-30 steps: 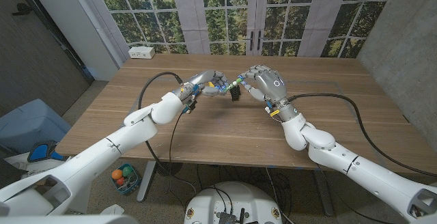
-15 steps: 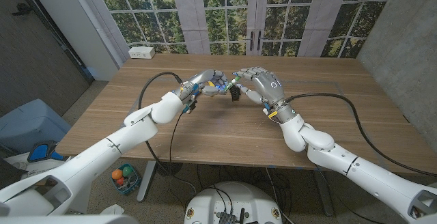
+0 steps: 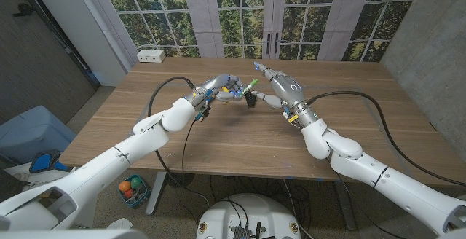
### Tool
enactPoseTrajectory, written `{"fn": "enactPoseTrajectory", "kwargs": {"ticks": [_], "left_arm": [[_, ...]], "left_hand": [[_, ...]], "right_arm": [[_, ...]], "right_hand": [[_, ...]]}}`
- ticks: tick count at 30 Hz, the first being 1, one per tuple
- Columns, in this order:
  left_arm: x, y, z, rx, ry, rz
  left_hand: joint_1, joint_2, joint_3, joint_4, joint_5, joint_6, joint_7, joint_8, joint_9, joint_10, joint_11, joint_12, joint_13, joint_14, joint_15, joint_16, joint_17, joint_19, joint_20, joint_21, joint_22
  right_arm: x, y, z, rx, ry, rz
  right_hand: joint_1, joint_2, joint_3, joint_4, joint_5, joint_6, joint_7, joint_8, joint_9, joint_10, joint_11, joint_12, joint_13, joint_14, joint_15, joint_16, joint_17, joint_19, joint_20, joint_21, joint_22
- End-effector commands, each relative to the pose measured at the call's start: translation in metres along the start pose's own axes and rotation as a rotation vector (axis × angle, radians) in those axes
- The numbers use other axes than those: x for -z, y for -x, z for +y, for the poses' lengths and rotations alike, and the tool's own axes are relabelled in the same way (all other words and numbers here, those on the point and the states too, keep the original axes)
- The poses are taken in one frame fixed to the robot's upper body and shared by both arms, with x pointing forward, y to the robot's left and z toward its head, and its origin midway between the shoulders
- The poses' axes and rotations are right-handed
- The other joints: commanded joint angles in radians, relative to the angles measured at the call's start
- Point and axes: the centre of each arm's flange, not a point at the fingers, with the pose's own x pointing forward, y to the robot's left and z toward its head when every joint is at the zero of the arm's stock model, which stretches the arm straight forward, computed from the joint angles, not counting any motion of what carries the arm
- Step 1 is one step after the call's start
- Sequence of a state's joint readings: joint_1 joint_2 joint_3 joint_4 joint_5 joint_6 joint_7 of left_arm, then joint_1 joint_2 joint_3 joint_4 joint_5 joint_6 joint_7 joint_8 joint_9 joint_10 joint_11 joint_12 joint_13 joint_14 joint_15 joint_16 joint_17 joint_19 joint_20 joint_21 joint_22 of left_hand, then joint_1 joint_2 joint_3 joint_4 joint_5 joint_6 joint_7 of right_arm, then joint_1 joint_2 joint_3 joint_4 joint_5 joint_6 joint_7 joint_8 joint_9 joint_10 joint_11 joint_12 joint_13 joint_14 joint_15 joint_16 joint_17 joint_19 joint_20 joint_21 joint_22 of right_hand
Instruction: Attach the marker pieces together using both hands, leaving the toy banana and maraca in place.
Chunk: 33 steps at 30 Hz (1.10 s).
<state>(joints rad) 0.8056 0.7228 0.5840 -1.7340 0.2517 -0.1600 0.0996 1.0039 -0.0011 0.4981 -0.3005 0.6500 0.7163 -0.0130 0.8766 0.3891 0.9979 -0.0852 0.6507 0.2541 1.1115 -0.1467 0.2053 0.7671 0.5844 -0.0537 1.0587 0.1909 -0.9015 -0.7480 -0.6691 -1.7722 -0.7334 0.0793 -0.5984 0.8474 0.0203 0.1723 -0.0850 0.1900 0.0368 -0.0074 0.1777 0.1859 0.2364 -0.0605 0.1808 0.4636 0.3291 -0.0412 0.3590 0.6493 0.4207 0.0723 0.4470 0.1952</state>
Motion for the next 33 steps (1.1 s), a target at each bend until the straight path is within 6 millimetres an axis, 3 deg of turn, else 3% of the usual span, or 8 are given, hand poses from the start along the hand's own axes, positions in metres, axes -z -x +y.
{"fn": "enactPoseTrajectory", "kwargs": {"ticks": [1,2,8,14,17,20,26,33], "left_arm": [[0.003,-0.001,-0.002,-0.015,0.04,0.023],[0.004,-0.001,-0.002,-0.022,0.047,0.026],[0.007,-0.003,-0.005,-0.049,0.123,0.077],[0.008,-0.005,-0.009,-0.046,0.179,0.092],[0.007,-0.007,-0.011,-0.043,0.198,0.091],[0.006,-0.009,-0.013,-0.038,0.21,0.087],[0.004,-0.012,-0.016,-0.027,0.226,0.08],[0.003,-0.014,-0.02,-0.004,0.237,0.077]], "left_hand": [[0.001,0.012,0.185,0.174,0.005,0.003,-0.002,0.007,0.221,0.126,-0.123,0.003,0.684,0.064,-0.087,-0.001,0.002,-0.007,-0.066,0.007,-0.001],[0.001,0.011,0.186,0.174,0.005,0.003,-0.002,0.008,0.221,0.126,-0.123,0.002,0.684,0.063,-0.087,-0.001,0.002,-0.007,-0.066,0.007,-0.001],[0.0,0.011,0.188,0.174,0.004,0.002,-0.002,0.011,0.221,0.126,-0.123,0.003,0.685,0.062,-0.087,-0.002,0.002,-0.008,-0.066,0.009,-0.001],[-0.001,0.012,0.19,0.175,0.004,0.001,-0.001,0.013,0.222,0.127,-0.123,0.006,0.687,0.061,-0.088,-0.002,0.003,-0.008,-0.065,0.011,-0.001],[-0.002,0.012,0.191,0.175,0.005,0.0,0.0,0.015,0.222,0.125,-0.123,0.004,0.686,0.061,-0.088,-0.002,0.003,-0.008,-0.065,0.012,-0.001],[-0.002,0.012,0.192,0.175,0.006,0.0,0.0,0.016,0.222,0.125,-0.123,0.005,0.687,0.061,-0.088,-0.002,0.003,-0.008,-0.064,0.013,-0.001],[-0.003,0.011,0.193,0.175,0.006,0.0,0.001,0.015,0.218,0.127,-0.123,0.007,0.689,0.063,-0.088,-0.001,0.004,-0.009,-0.063,0.014,-0.002],[-0.003,0.01,0.196,0.175,0.008,0.0,0.002,0.017,0.214,0.131,-0.123,0.009,0.689,0.064,-0.087,0.0,0.004,-0.009,-0.063,0.017,-0.002]], "right_arm": [[0.014,-0.005,-0.003,-0.151,-0.207,-0.021],[0.015,-0.004,-0.004,-0.153,-0.225,-0.024],[0.025,-0.005,-0.005,-0.128,-0.382,-0.041],[0.028,-0.006,-0.007,-0.086,-0.49,-0.044],[0.029,-0.006,-0.007,-0.072,-0.517,-0.044],[0.03,-0.007,-0.007,-0.051,-0.554,-0.043],[0.031,-0.01,-0.007,-0.028,-0.62,-0.053],[0.031,-0.015,-0.01,-0.02,-0.668,-0.06]], "right_hand": [[-0.126,-0.014,-0.052,0.051,0.017,-0.011,0.006,0.012,0.003,-0.035,0.023,0.012,-0.009,-0.048,-0.028,-0.028,-0.006,-0.03,0.018,-0.017,0.0],[-0.142,-0.015,-0.058,0.058,0.018,-0.005,0.003,0.015,0.003,-0.037,0.025,0.013,-0.01,-0.052,-0.024,-0.031,-0.008,-0.039,0.019,-0.021,0.0],[-0.33,0.004,-0.117,0.146,0.021,0.099,-0.016,0.042,0.002,-0.026,0.046,0.027,-0.03,-0.07,0.005,-0.053,-0.023,-0.065,0.024,-0.039,-0.001],[-0.397,0.023,-0.133,0.177,0.021,0.146,-0.008,0.048,0.0,-0.015,0.052,0.028,-0.044,-0.105,0.003,-0.075,-0.035,-0.083,0.019,-0.05,-0.002],[-0.424,0.036,-0.137,0.191,0.022,0.16,-0.007,0.047,-0.001,-0.014,0.05,0.026,-0.051,-0.12,0.004,-0.085,-0.041,-0.091,0.0,-0.056,-0.003],[-0.444,0.053,-0.137,0.203,0.023,0.173,-0.004,0.048,-0.001,-0.013,0.05,0.025,-0.057,-0.128,0.001,-0.092,-0.046,-0.092,-0.008,-0.059,-0.004],[-0.499,0.136,-0.119,0.237,0.025,0.204,-0.009,0.043,-0.002,-0.004,0.041,0.022,-0.081,-0.131,-0.01,-0.108,-0.068,-0.094,-0.075,-0.068,-0.008],[-0.512,0.172,-0.084,0.242,0.031,0.22,-0.01,0.035,-0.004,0.001,0.033,0.018,-0.104,-0.169,-0.038,-0.141,-0.096,-0.109,-0.134,-0.084,-0.013]]}}
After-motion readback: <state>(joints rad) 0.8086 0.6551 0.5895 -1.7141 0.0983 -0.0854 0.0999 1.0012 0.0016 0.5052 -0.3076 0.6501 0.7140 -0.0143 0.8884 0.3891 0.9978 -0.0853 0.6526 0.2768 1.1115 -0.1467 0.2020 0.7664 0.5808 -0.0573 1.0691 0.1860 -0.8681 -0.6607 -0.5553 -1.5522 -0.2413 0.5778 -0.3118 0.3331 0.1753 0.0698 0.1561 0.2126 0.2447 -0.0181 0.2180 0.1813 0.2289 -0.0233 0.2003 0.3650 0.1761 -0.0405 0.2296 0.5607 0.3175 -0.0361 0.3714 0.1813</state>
